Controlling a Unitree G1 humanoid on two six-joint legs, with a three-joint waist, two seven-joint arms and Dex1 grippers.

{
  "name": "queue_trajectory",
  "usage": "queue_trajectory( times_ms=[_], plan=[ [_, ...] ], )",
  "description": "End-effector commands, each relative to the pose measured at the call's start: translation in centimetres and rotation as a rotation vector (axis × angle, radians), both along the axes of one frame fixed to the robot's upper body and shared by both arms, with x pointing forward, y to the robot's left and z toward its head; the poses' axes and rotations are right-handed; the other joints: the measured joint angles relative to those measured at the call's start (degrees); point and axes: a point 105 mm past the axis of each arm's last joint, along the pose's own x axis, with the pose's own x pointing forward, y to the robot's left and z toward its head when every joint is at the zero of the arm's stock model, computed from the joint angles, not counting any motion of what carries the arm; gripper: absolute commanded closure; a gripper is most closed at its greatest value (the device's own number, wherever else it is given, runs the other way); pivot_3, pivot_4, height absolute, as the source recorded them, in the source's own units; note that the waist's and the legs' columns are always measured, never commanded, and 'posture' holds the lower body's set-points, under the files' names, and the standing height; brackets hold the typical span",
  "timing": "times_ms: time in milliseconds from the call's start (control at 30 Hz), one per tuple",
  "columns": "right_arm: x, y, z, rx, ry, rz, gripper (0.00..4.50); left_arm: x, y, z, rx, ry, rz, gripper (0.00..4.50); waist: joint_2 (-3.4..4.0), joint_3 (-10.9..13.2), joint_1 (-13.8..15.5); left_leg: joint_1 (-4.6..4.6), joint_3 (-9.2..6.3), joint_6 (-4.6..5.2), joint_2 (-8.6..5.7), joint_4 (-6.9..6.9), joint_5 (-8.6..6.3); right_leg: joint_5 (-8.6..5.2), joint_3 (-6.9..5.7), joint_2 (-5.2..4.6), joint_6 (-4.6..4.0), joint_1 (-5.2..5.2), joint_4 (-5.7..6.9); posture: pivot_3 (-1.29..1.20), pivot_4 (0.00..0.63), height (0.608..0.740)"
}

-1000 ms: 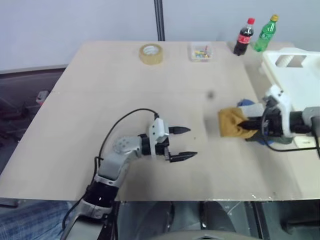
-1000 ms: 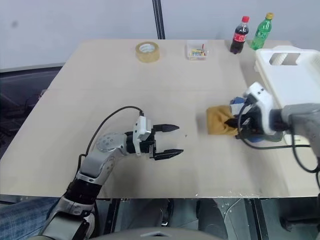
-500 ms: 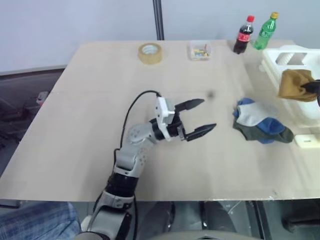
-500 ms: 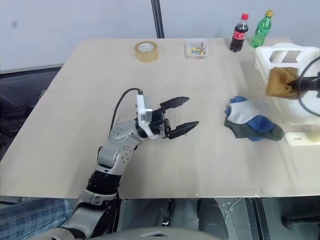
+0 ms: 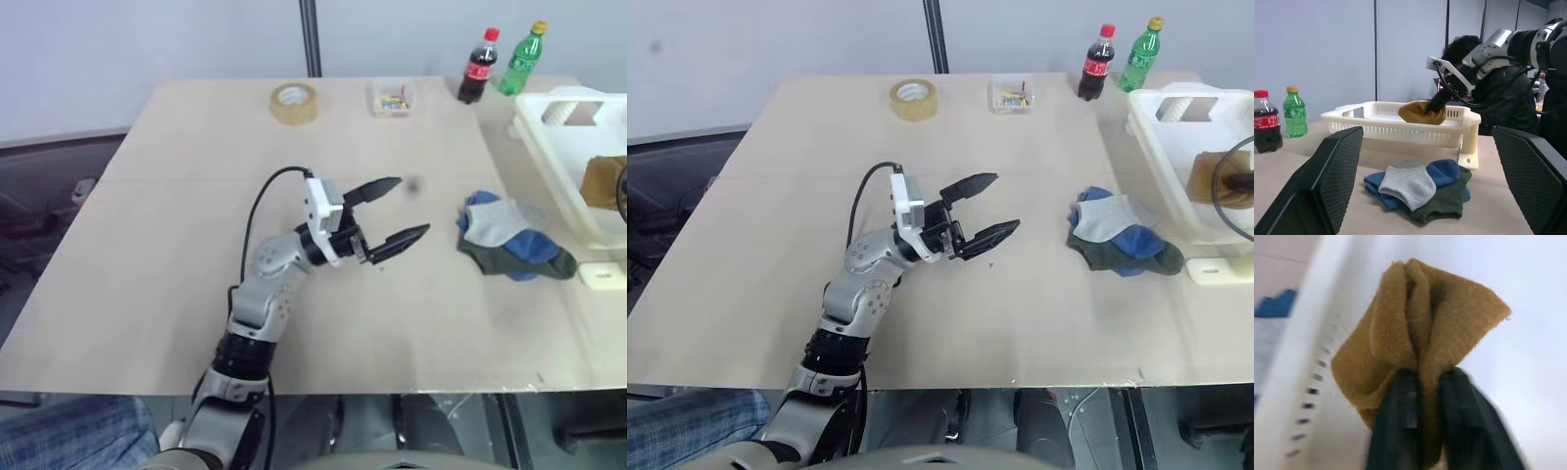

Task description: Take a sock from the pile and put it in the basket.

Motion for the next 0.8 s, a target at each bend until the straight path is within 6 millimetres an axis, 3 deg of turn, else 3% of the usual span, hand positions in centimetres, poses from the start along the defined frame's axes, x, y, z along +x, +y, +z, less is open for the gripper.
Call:
queue_trajectory(
  times_ms=[33, 133, 233, 333, 433, 500, 633, 800],
  plan=[
    [-0.6, -0.9, 1.4, -0.046, -0.049, -0.005, 2.14, -0.6, 0.0, 1.0, -0.019, -0.056, -0.008, 0.0, 0.0, 0.0, -0.03, 0.0, 0.05, 0.0, 0.02, 0.0, 0.0, 0.0, 0.05, 0.05, 0.0, -0.02, 0.03, 0.0, 0.15, 0.739],
    [-0.7, -1.4, 1.9, -0.079, -0.07, -0.014, 0.83, -0.7, -0.2, 0.8, -0.012, -0.049, -0.016, 0.0, 0.01, 0.0, 0.02, 0.0, 0.08, 0.0, 0.04, 0.01, 0.0, 0.0, 0.1, 0.12, 0.0, -0.06, 0.09, 0.0, 0.15, 0.739],
    [-0.7, -1.4, 2.8, -0.095, -0.111, 0.0, 0.83, -0.9, -0.4, 0.6, -0.01, -0.038, -0.03, 0.0, 0.01, -0.01, 0.03, 0.0, 0.12, 0.0, 0.04, 0.01, 0.0, 0.0, 0.14, 0.15, 0.0, -0.07, 0.11, 0.0, 0.15, 0.739],
    [-0.2, -0.6, 5.1, -0.083, -0.208, 0.036, 0.83, -0.9, -0.3, 0.3, 0.0, -0.032, -0.025, 0.0, 0.01, -0.01, 0.01, 0.01, 0.17, 0.0, 0.04, 0.02, 0.0, 0.0, 0.2, 0.16, 0.0, -0.1, 0.13, 0.0, 0.15, 0.739],
    [0.6, 2.2, 7.5, 0.002, -0.311, 0.186, 0.83, -0.8, 0.2, 0.1, 0.005, -0.02, 0.0, 0.0, 0.03, -0.01, -0.19, 0.01, 0.34, 0.0, 0.11, 0.01, 0.0, 0.0, 0.42, 0.17, 0.0, -0.25, 0.27, 0.0, 0.15, 0.739],
    [1.1, 5.0, 7.8, 0.06, -0.346, 0.347, 0.83, -0.9, 0.7, -0.4, 0.011, 0.004, 0.024, 0.0, 0.02, 0.0, -0.35, 0.04, 0.48, 0.0, 0.17, 0.01, 0.0, 0.0, 0.57, 0.2, 0.0, -0.3, 0.36, 0.0, 0.15, 0.739],
    [0.7, 11.6, 5.2, 0.212, -0.293, 0.715, 0.83, -0.7, 2.9, -1.0, -0.063, 0.139, 0.132, 0.0, -0.18, -0.03, -1.14, 0.1, 0.51, 0.01, 0.29, 0.09, -0.01, 0.0, 0.62, 0.26, 0.0, -0.27, 0.47, 0.0, 0.15, 0.739],
    [-1.0, 18.6, -2.0, 0.303, -0.256, 0.886, 0.83, -1.1, 7.4, -3.6, -0.01, 0.255, 0.372, 0.0, -0.28, -0.1, -1.0, 0.01, 0.36, 0.0, 0.37, 0.4, -0.02, -0.01, 0.54, 0.29, -0.02, -0.34, 0.75, 0.0, 0.15, 0.739]
  ],
)
